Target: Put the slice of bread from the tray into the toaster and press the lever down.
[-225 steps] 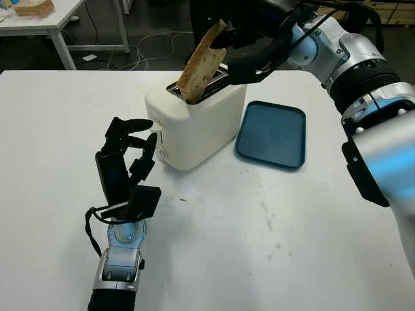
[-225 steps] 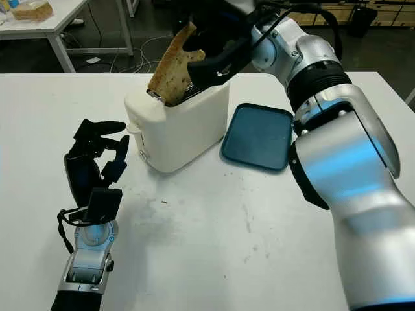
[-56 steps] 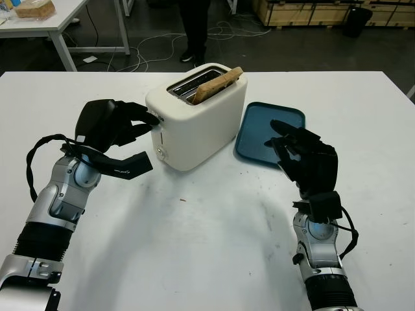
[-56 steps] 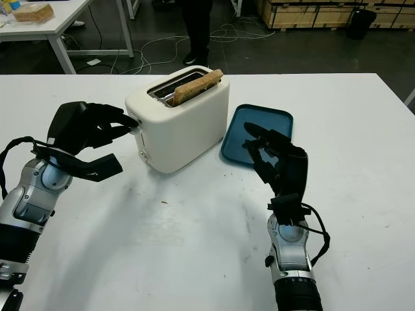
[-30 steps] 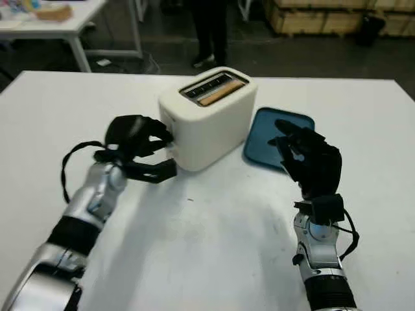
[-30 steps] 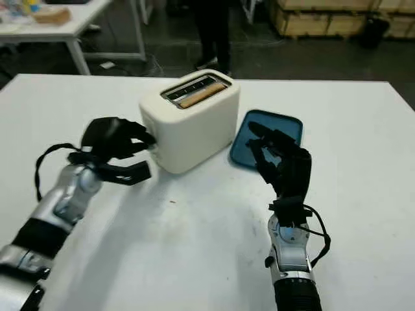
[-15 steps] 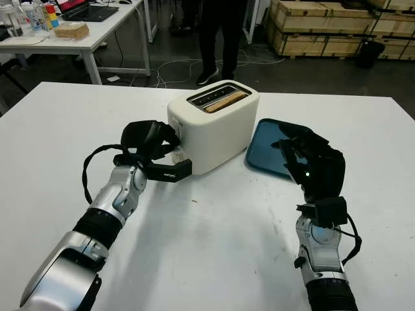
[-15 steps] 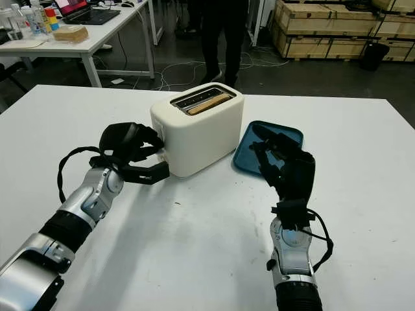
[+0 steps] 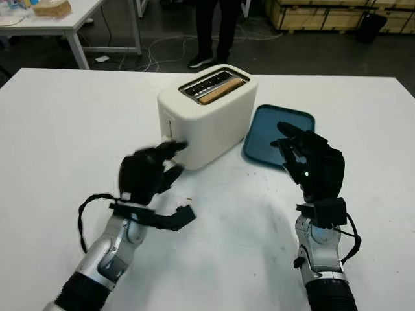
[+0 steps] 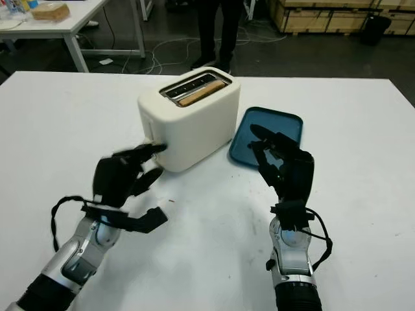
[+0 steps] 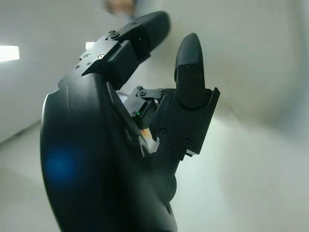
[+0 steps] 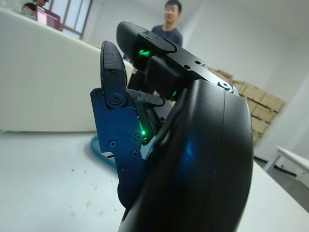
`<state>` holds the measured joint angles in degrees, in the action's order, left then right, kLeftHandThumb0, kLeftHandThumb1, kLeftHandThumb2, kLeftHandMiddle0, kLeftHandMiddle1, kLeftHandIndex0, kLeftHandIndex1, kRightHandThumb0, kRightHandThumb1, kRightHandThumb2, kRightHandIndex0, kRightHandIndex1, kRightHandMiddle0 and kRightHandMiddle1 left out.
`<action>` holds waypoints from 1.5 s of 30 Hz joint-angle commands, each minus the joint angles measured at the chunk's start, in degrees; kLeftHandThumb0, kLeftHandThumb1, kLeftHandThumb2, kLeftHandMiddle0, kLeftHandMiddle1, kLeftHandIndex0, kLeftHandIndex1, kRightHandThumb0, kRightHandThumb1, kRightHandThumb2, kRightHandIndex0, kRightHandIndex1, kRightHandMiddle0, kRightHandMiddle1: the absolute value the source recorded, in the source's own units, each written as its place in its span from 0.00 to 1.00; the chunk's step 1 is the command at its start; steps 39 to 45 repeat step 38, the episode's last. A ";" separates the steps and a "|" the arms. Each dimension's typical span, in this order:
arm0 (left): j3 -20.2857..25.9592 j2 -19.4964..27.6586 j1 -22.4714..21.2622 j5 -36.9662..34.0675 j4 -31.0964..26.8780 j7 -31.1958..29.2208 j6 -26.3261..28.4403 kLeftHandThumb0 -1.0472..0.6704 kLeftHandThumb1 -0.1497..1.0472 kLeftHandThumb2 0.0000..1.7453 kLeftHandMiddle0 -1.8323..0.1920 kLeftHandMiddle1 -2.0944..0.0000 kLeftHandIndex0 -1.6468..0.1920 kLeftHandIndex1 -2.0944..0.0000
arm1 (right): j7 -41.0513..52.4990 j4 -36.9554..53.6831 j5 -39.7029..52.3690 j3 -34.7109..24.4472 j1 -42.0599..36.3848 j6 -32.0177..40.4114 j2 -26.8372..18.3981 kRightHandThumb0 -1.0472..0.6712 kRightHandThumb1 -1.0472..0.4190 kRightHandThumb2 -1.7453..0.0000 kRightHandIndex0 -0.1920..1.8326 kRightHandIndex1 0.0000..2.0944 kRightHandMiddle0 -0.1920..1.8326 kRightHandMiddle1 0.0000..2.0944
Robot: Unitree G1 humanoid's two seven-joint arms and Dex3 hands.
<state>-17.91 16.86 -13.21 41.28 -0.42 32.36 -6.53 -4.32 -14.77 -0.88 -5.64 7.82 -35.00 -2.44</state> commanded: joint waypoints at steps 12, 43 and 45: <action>10.25 -3.22 -0.71 -6.79 -0.65 2.87 -8.66 0.35 0.75 0.39 0.55 0.27 0.46 0.61 | 1.91 0.14 0.51 0.37 0.71 -1.94 -0.24 0.40 0.09 0.88 0.43 0.55 0.62 0.01; 16.18 -13.69 5.05 -18.61 -3.45 -6.33 -11.41 0.38 0.84 0.34 0.60 0.21 0.58 0.43 | -1.06 -2.44 -0.23 -1.13 3.55 -1.40 0.80 0.43 0.09 0.88 0.39 0.47 0.57 0.00; 16.18 -13.69 5.05 -18.61 -3.45 -6.33 -11.41 0.38 0.84 0.34 0.60 0.21 0.58 0.43 | -1.06 -2.44 -0.23 -1.13 3.55 -1.40 0.80 0.43 0.09 0.88 0.39 0.47 0.57 0.00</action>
